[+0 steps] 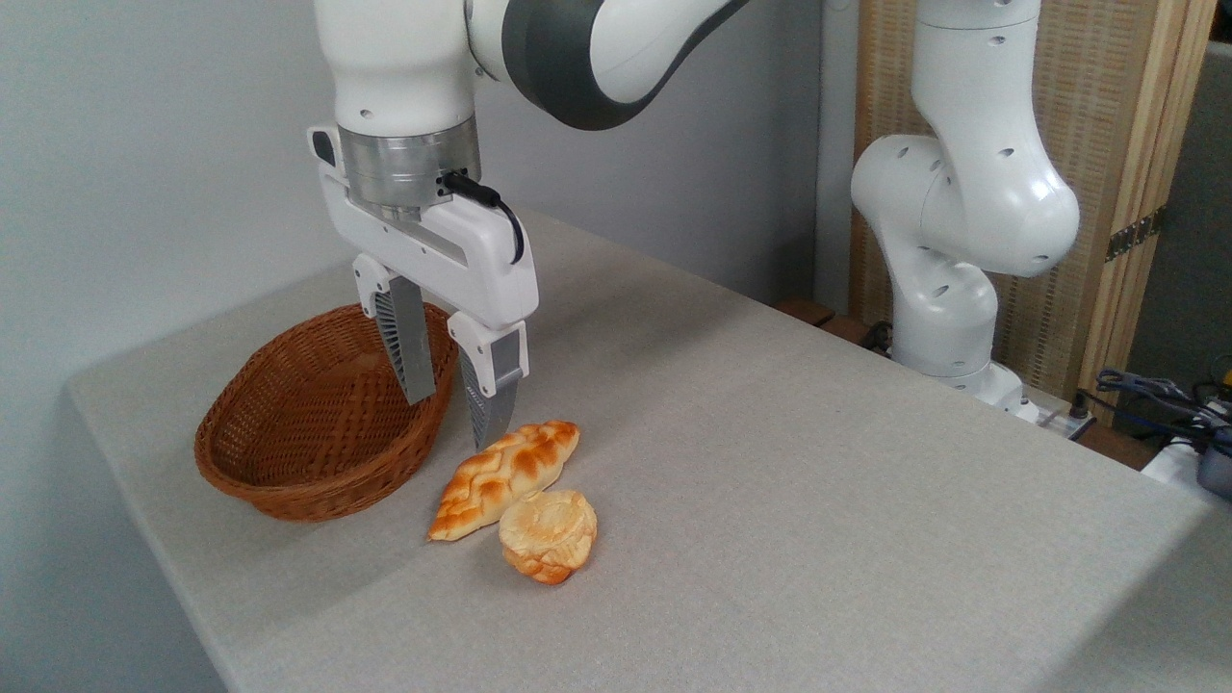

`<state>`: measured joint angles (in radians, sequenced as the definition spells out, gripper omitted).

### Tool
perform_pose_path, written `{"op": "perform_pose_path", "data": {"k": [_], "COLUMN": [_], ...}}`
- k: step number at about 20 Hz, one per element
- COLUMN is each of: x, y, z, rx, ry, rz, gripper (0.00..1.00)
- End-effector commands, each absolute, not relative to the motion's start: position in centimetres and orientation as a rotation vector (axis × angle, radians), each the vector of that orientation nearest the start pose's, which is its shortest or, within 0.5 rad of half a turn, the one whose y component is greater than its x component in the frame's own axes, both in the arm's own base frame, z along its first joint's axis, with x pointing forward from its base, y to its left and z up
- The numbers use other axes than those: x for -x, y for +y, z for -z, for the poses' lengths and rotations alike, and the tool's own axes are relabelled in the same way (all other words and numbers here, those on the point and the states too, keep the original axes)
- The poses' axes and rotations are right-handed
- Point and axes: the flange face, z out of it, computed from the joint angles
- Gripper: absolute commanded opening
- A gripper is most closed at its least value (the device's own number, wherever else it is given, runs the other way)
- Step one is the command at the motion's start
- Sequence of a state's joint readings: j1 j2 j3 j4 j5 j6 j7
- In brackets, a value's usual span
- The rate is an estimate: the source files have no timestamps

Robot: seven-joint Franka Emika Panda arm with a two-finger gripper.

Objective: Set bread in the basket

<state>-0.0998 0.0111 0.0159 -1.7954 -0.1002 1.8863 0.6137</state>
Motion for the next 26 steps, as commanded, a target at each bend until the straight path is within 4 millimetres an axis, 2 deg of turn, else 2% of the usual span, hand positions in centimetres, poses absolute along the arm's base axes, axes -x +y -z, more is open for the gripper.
{"op": "perform_pose_path", "data": {"k": [1, 4, 19, 24, 26], "x": [-57.0, -56.7, -56.7, -56.6, -56.3], "y": [-5.4, -5.4, -5.7, -6.7, -6.8], "z": [-54.7, -54.5, -54.3, -52.8, -51.4], "rx": [3.044, 3.049, 3.047, 3.045, 3.045], "ry": [1.079, 1.095, 1.102, 1.131, 1.138], "rz": [0.153, 0.109, 0.098, 0.053, 0.023], "gripper": [1.00, 1.00, 1.00, 1.00, 1.00]}}
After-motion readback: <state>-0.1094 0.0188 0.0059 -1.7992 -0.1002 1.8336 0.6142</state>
